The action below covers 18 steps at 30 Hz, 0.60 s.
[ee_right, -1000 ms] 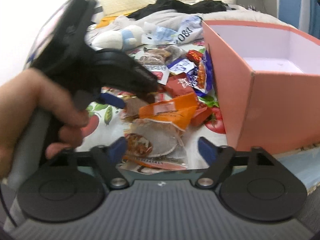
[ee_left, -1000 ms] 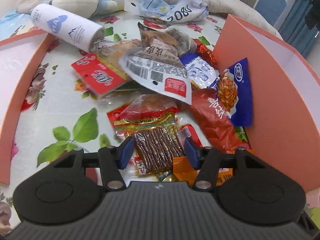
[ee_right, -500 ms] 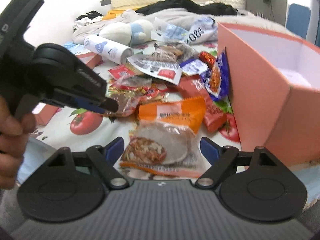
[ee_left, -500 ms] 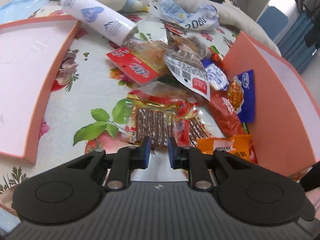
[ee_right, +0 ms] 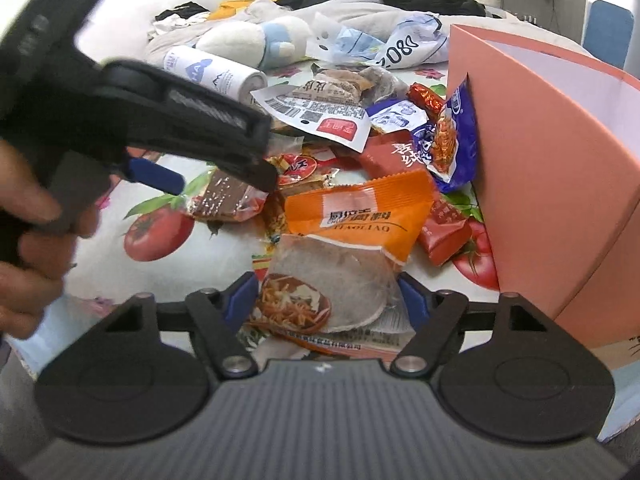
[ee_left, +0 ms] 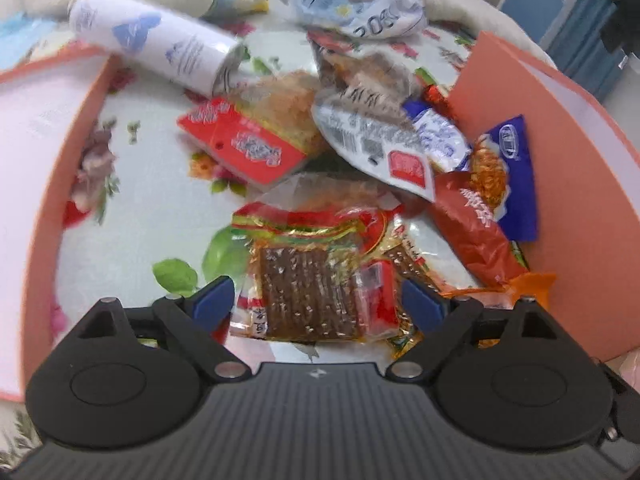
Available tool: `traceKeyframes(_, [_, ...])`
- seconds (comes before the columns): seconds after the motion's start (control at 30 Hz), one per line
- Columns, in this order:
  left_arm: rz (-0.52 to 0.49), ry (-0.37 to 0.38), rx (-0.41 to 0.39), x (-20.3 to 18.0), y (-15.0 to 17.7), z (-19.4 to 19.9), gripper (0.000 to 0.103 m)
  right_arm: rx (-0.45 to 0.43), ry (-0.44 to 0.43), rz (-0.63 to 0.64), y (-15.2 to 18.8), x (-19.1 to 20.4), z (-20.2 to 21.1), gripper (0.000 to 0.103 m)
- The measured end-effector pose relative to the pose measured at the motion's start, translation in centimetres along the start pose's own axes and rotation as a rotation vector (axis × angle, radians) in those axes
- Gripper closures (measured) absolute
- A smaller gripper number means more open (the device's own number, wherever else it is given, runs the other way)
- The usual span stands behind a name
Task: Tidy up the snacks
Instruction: 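Grasp the brown spicy strip pack with the left tool while the right tool grasps the orange bread bag, then lift both packs and carry them over the pink box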
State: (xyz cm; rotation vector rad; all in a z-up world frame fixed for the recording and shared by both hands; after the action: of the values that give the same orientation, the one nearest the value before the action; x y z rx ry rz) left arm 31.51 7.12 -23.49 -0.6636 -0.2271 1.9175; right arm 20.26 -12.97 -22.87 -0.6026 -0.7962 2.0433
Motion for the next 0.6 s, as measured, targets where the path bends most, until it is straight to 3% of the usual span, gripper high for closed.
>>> traceKeyframes(0.07, [-0.007,-0.006,-0.026,-0.1,-0.1,-0.1,0.014,-0.006,0.009,0.021,0.1,0.1,0.2,0.036])
traceKeyframes(0.23, [-0.107,-0.071,-0.031,-1.2,0.8,-0.6,0.020,-0.012,0.000,0.026,0.3,-0.1,0.8,0.039])
traceKeyframes(0.3, [-0.102,-0.057,-0.034,-1.3,0.9,-0.5,0.031,-0.014,0.001,0.026,0.3,-0.3,1.0,0.040])
traceKeyframes(0.47, [-0.088,-0.063,-0.046,-1.5,1.3,0.3,0.047,-0.010,-0.016,0.019,0.4,-0.7,1.4,0.040])
traceKeyframes(0.6, [-0.065,-0.059,-0.053,-1.0,1.8,1.5,0.047,-0.007,-0.029,0.002,0.4,-1.0,1.8,0.041])
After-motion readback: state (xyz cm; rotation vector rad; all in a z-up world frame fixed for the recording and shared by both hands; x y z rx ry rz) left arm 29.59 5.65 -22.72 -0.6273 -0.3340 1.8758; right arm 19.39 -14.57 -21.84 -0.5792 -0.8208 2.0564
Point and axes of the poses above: each gripper's, at about its wrist camera, not at the fingertips, and z roughly against the way its jaws point, x to its left, y to its underside, the point moved 3 cm from there along -z, roughly the way its jaws point, and after that the axes turned 15 degrees about z, right-handed, at the moved point
